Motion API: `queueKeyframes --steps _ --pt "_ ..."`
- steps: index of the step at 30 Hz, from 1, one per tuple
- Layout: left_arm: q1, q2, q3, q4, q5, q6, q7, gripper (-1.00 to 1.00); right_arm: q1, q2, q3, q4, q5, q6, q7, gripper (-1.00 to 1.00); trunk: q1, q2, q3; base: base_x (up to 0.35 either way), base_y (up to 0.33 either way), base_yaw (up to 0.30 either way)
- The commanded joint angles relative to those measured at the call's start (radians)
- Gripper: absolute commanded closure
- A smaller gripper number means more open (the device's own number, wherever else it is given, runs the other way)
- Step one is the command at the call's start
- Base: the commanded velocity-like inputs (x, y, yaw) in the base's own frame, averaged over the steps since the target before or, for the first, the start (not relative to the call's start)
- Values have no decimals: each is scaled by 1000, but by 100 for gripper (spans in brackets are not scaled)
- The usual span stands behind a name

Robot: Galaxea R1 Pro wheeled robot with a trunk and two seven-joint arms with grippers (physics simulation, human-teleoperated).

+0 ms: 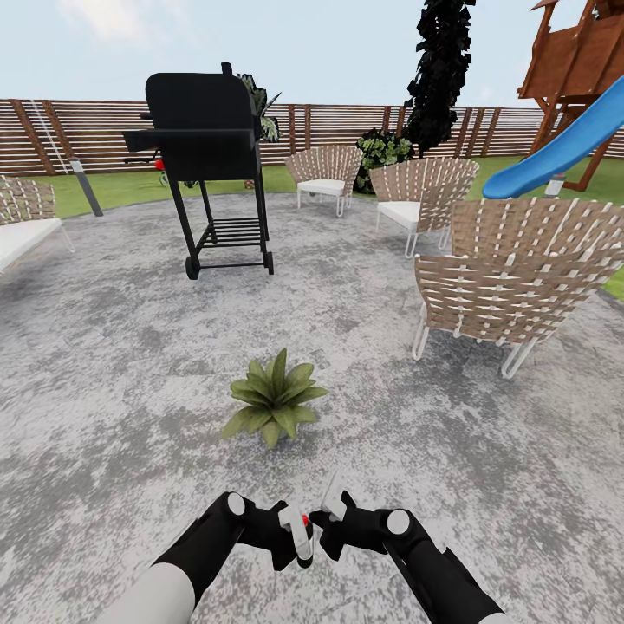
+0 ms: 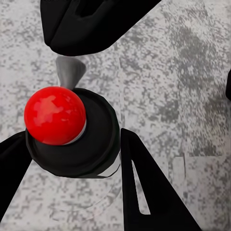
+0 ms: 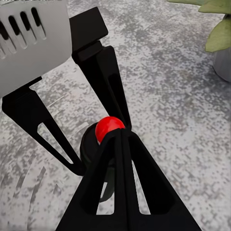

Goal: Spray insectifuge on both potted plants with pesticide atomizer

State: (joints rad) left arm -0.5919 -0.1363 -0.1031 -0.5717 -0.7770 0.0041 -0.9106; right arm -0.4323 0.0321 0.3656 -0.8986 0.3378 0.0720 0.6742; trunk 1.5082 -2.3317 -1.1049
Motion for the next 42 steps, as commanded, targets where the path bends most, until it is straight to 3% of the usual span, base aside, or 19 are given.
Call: queueKeyframes --steps 1,42 --pt "0 0 0 -2 -5 0 -4 100 0 0 0 -2 3 6 4 100 0 0 -1 0 0 0" --pt "0 -8 1 -1 -2 0 -5 100 0 -7 -1 4 4 5 4 100 0 0 -1 0 0 0"
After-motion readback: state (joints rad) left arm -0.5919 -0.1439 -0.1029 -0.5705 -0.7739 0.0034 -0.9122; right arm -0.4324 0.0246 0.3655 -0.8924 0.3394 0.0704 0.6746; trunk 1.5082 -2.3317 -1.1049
